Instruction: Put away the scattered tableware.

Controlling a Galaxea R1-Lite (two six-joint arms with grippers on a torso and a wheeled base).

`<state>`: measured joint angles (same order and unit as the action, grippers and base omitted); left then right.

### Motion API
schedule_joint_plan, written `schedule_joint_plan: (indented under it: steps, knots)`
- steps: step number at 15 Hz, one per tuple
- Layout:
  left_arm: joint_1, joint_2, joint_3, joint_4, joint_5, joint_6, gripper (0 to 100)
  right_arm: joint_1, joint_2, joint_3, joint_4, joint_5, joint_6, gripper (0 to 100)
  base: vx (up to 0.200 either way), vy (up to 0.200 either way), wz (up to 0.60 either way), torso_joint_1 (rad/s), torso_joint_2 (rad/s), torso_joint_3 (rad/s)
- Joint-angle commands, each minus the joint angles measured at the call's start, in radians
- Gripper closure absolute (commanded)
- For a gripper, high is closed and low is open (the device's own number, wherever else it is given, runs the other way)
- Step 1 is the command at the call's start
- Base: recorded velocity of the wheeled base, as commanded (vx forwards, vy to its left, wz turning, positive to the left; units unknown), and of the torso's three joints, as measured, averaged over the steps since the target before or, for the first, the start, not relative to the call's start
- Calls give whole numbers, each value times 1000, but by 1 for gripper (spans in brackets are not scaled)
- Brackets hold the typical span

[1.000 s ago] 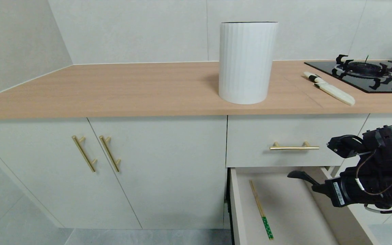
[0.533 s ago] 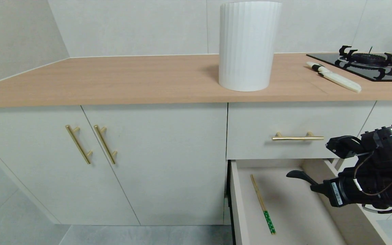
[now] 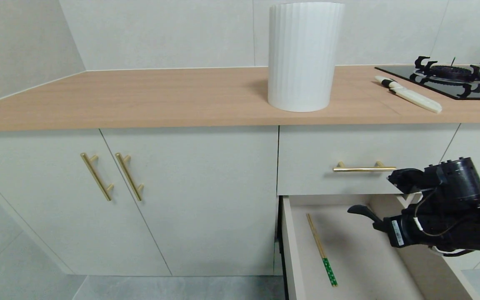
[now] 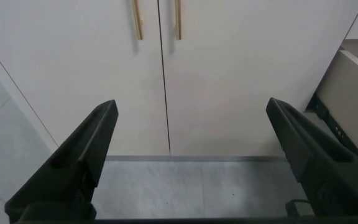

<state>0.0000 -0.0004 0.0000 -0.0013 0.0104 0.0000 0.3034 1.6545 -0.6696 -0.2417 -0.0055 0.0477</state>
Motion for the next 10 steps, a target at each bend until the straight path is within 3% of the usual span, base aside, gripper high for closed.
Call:
schedule_joint_plan:
  steps: [1,10]
  knots:
    - [0,0,0,0,0,0,0,8,177,15,-96,-77,6,100,0,0,0,0,0,0]
    - [0,0,0,1,0,0,0,11,553,10,-386,-136,89,100,0,0,0,0,0,0]
